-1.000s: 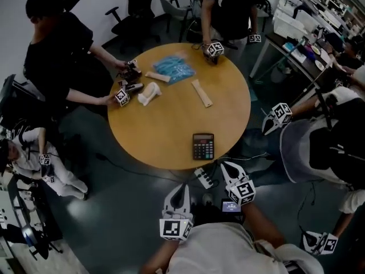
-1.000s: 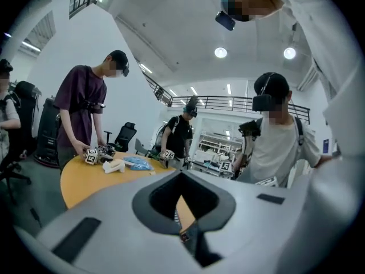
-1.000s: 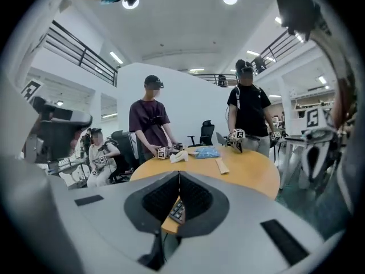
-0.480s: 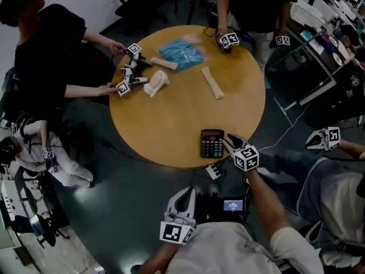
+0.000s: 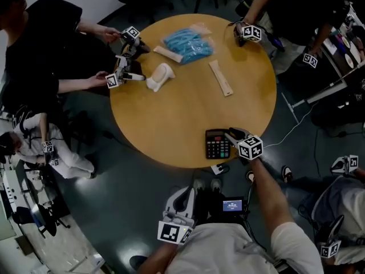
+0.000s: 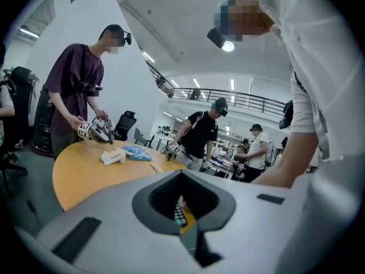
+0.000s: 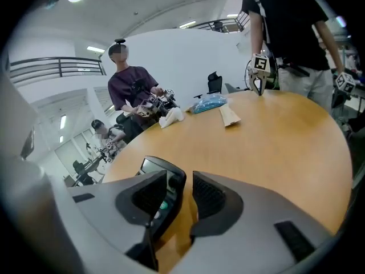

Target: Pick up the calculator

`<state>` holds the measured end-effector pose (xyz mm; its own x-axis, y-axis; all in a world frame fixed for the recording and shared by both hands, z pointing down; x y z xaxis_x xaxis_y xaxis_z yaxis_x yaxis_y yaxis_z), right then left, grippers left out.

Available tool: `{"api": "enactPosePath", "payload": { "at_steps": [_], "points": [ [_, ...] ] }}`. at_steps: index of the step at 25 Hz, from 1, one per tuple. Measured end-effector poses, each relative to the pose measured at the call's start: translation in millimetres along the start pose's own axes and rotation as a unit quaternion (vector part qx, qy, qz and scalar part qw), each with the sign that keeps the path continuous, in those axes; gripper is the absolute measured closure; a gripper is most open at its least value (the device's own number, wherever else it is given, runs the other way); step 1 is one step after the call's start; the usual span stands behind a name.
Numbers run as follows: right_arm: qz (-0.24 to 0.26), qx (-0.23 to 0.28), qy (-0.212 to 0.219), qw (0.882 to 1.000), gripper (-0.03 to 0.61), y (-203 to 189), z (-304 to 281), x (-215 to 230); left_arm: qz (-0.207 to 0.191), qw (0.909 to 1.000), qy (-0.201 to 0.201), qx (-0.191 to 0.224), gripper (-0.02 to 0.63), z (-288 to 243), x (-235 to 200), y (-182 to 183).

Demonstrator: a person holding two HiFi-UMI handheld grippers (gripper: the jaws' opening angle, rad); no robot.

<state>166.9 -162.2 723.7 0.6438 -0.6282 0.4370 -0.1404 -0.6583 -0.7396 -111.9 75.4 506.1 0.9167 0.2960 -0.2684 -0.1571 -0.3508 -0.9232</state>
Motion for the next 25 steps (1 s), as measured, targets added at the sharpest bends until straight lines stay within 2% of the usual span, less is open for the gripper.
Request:
{"api": "enactPosePath", "payload": {
  "at_steps": [7,15,19,25],
  "points": [
    [-0.001,-0.034,0.070,0.997,0.437,11,-15,4,0.008,0.9999,0.012,-0.002,0.607,2,-4,-3],
    [0.011,-0.024,0.090,0.996,0.490,16,0,-3,0.012,0.9998,0.016,0.000,0.607,2,-4,-8],
    [0.029,-0.006,0.075,0.997,0.514,22,18,-26,0.014,0.9998,0.014,0.007,0.607,3,-1,-9],
    [0.081,-0.003,0.003,0.997,0.520,32,36,-74,0.009,0.9997,0.019,0.016,0.607,8,5,-4]
  ]
}}
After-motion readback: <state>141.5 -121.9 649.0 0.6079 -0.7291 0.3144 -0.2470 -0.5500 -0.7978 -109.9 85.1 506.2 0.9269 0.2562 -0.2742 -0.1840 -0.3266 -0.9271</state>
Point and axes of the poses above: the fingertips, and each gripper's own axes: z backward along the fingers, x to its right, y out of its top, the point moved 10 cm from there along z, backward along the fingers, and after that the axes turned 6 degrees about y, right-handed, at the moved point
